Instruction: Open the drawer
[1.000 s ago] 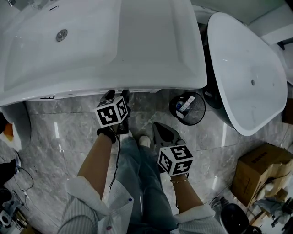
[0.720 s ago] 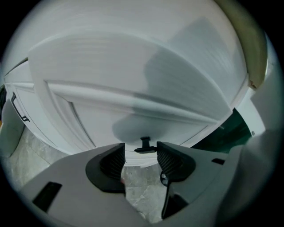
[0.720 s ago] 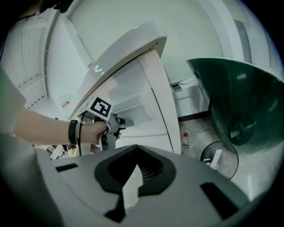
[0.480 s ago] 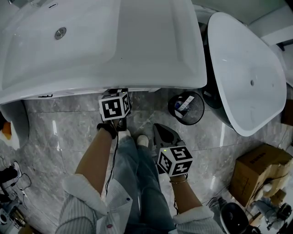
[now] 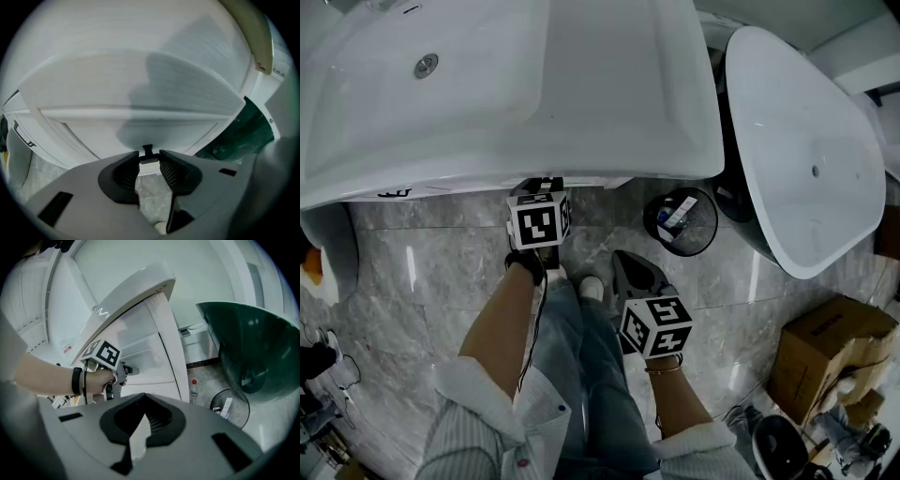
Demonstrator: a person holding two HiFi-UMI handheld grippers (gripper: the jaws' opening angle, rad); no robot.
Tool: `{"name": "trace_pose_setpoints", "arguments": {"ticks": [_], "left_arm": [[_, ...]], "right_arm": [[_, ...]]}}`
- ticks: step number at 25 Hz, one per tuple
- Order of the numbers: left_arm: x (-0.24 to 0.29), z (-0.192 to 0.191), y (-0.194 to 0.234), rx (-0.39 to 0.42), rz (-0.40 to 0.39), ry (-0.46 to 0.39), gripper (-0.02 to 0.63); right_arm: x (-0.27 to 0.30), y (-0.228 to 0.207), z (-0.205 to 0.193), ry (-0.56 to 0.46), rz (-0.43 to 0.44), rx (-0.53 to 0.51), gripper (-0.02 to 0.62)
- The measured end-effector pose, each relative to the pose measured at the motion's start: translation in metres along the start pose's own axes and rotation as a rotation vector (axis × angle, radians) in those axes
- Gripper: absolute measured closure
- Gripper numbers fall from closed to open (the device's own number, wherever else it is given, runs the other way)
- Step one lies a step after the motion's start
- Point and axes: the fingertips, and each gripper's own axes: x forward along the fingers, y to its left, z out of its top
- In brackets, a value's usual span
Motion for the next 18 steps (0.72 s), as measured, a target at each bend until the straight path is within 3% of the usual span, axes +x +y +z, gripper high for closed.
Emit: {"name": "trace_pose_setpoints", "arguments": {"ticks": [18], "left_arm": [[-0.018, -0.023, -0.007, -0.006, -0.011, 0.018, 0.462]], "right_arm": [[-0.004, 0.009, -0.004, -0.012, -0.019, 0.022, 0.588]]}}
